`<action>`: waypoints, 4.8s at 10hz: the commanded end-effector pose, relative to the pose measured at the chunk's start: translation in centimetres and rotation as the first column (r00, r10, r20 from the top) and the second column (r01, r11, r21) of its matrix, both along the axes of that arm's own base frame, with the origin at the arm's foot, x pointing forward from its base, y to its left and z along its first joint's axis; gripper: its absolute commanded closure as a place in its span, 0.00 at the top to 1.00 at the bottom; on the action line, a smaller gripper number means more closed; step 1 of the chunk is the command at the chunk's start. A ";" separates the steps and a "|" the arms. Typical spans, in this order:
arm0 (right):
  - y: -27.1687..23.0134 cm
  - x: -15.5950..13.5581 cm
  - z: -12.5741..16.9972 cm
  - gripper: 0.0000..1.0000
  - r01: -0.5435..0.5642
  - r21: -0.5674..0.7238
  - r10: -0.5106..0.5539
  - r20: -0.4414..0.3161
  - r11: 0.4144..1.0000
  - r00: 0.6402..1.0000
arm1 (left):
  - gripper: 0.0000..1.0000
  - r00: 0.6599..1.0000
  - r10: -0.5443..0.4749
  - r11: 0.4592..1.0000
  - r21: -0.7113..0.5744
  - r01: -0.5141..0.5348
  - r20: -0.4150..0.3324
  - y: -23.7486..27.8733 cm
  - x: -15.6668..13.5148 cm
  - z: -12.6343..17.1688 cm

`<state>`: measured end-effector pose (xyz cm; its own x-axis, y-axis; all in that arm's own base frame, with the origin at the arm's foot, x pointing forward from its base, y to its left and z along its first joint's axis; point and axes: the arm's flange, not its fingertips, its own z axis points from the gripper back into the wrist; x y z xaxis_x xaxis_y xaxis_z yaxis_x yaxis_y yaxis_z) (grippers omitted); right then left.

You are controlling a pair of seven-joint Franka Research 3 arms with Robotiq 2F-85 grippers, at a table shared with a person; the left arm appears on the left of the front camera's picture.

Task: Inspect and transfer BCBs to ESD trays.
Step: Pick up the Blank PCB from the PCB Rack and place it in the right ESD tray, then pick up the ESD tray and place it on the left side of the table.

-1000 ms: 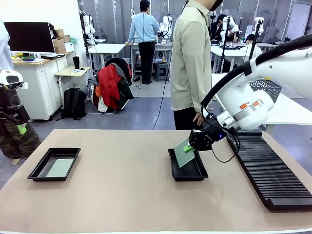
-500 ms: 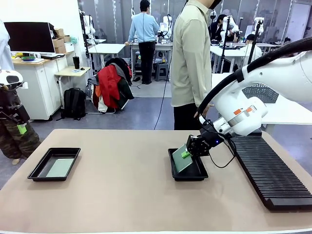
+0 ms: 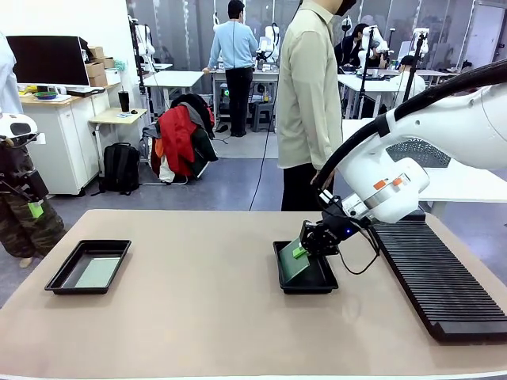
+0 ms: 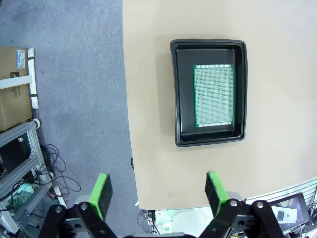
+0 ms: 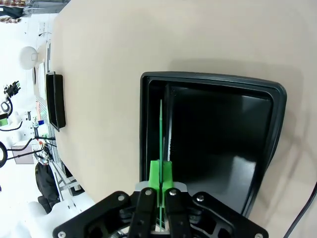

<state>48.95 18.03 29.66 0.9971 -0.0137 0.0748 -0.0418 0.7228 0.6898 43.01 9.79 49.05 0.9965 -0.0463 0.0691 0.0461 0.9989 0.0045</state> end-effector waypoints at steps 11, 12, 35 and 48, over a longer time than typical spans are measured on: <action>0.0 -1.6 3.9 0.58 0.055 -0.260 -0.064 -0.029 0.964 0.998 | 1.00 1.000 0.004 1.000 -0.002 -0.004 0.008 0.0 0.0 -0.1; -0.1 -1.9 4.8 0.70 0.057 -0.306 -0.064 -0.015 0.950 0.998 | 1.00 1.000 0.004 1.000 -0.002 -0.004 0.008 0.0 0.0 -0.1; -0.8 -3.7 10.5 1.00 0.067 -0.527 -0.049 0.048 0.847 0.998 | 1.00 1.000 0.004 1.000 -0.002 -0.004 0.008 0.0 0.0 -0.1; -14.9 -6.8 12.1 1.00 -0.088 -0.126 0.090 0.012 0.988 0.996 | 1.00 0.999 0.037 0.998 -0.044 -0.038 -0.020 -23.2 1.5 7.7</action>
<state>41.96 4.00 42.07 0.9949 0.0533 0.0861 -0.0921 0.8300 0.5501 43.94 -12.21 57.02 0.9977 -0.0313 0.0609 0.0322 0.9994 -0.0131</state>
